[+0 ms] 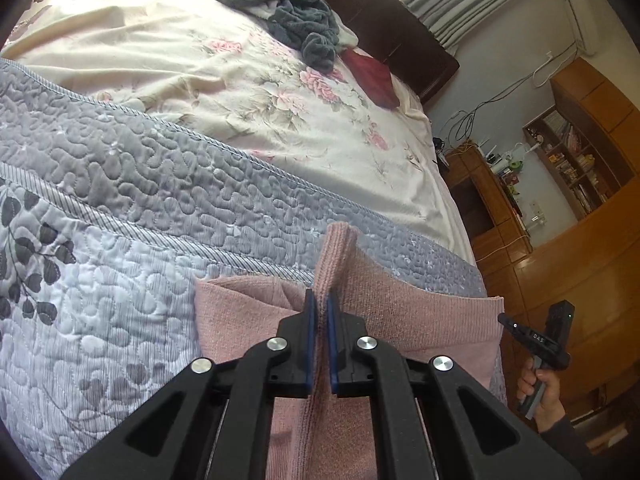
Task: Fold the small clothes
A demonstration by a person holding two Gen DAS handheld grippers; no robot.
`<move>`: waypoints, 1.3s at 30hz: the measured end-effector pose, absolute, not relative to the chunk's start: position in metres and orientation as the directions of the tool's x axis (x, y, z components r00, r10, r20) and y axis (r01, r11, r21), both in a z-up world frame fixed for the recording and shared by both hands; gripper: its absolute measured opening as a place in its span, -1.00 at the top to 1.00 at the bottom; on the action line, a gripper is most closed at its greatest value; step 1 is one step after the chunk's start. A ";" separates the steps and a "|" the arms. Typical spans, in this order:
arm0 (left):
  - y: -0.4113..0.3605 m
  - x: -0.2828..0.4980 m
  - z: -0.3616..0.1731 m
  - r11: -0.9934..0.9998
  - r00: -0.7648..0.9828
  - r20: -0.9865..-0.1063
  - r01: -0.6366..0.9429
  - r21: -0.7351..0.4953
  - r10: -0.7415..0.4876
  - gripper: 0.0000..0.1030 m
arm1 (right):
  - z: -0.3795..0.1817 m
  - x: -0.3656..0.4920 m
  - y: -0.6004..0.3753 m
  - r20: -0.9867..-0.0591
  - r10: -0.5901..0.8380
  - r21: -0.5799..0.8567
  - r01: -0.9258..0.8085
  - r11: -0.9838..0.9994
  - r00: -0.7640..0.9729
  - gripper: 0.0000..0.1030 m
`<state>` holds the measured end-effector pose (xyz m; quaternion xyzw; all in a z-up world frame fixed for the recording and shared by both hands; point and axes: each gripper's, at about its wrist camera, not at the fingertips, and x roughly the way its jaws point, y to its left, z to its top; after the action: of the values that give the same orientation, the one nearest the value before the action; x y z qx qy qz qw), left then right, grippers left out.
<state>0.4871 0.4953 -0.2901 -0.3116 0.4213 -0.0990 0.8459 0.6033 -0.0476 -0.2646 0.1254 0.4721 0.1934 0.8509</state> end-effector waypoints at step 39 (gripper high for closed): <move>0.476 0.566 -0.415 0.762 0.393 -0.784 -0.254 -0.596 -0.482 0.92 | -0.379 0.660 -0.039 -0.795 0.507 0.526 -0.037 0.850 0.333 0.85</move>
<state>0.5665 0.4762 -0.4154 -0.3367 0.5460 -0.0746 0.7635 0.6603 -0.0390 -0.3793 0.2129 0.5513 0.1725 0.7880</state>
